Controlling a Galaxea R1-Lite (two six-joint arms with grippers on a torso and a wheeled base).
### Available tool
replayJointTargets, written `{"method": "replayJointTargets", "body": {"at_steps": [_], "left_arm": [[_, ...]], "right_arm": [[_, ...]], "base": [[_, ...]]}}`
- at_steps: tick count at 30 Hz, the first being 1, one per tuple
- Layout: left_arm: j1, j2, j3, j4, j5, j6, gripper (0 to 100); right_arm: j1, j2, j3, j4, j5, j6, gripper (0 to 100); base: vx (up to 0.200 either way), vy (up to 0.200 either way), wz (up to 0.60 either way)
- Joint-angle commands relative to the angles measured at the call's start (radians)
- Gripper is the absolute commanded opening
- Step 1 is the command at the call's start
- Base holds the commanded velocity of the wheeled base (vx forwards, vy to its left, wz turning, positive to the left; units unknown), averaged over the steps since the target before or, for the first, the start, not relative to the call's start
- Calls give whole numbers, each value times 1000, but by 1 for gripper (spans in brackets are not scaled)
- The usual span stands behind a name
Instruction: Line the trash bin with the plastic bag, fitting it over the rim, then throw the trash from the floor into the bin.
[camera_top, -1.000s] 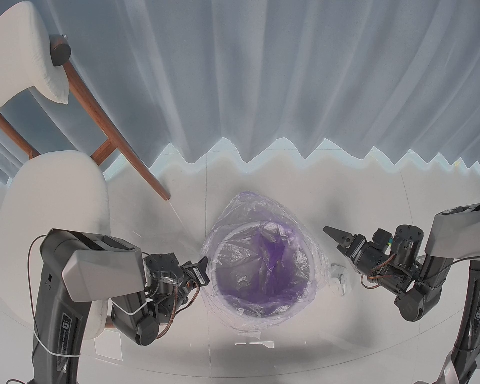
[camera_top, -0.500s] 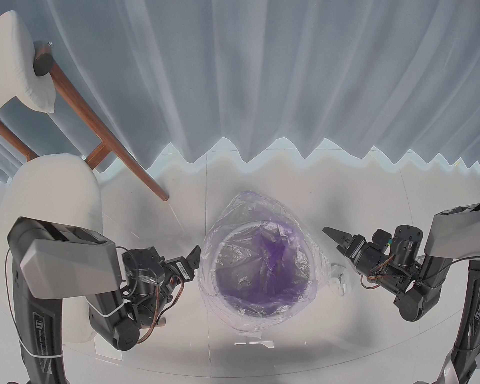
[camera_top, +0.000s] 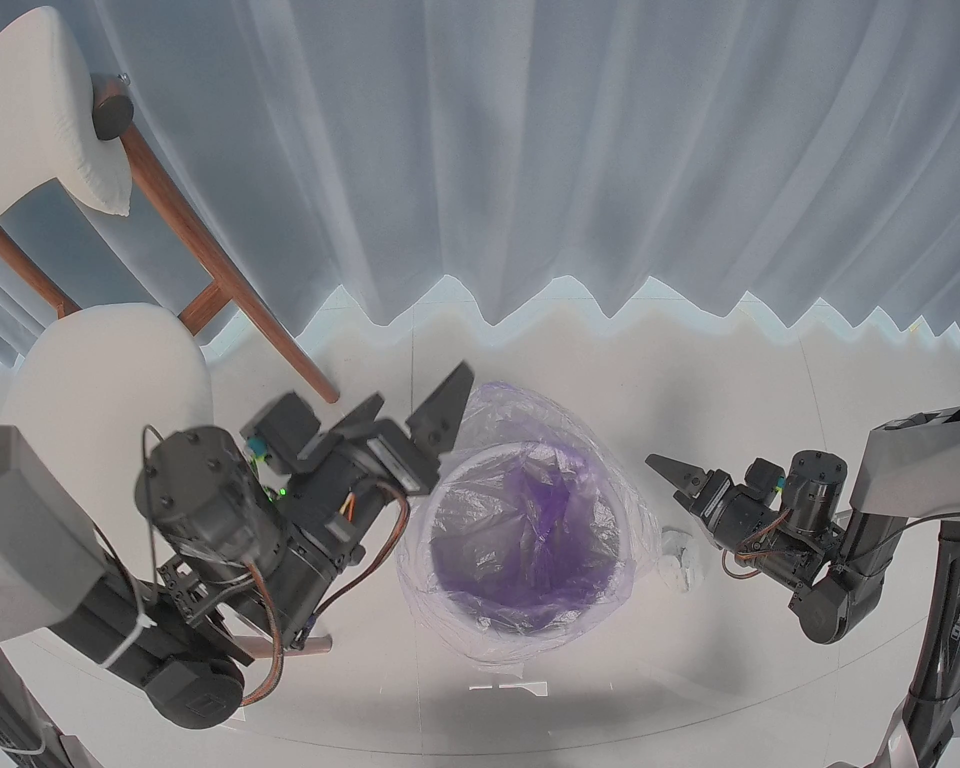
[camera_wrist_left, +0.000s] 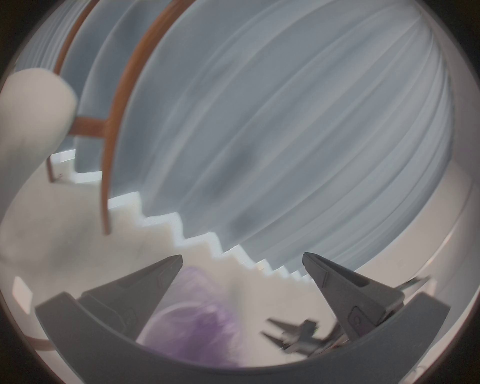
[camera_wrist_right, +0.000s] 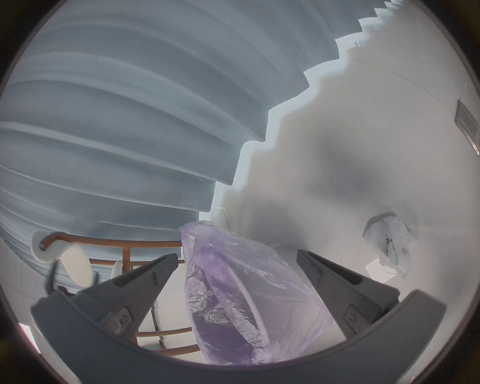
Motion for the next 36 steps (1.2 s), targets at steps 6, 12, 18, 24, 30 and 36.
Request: {"method": "replayJointTargets", "body": {"at_steps": [6, 12, 18, 24, 30, 36], "left_arm": [[-149, -231, -202, 79, -113, 99, 100], [-72, -255, -269, 13, -228, 85, 100], [5, -254, -364, 10, -213, 33, 100], [75, -278, -301, 58, -200, 22, 100], [101, -336, -254, 145, -205, 19, 100], [106, -363, -258, 165, -253, 19, 100]], "right_arm": [[-5, -159, 3, -12, 8, 3, 100], [-63, -299, -80, 229, 8, -3, 100], [-77, -380, -141, 459, 21, -3, 100], [-74, -367, -101, 473, 33, -96, 100], [-77, -385, -104, 516, 27, -150, 100], [-74, -411, -134, 623, 28, -156, 100]], "base": [[0, 0, 0], [0, 0, 0], [0, 0, 0], [0, 0, 0], [200, 0, 0], [200, 0, 0]]}}
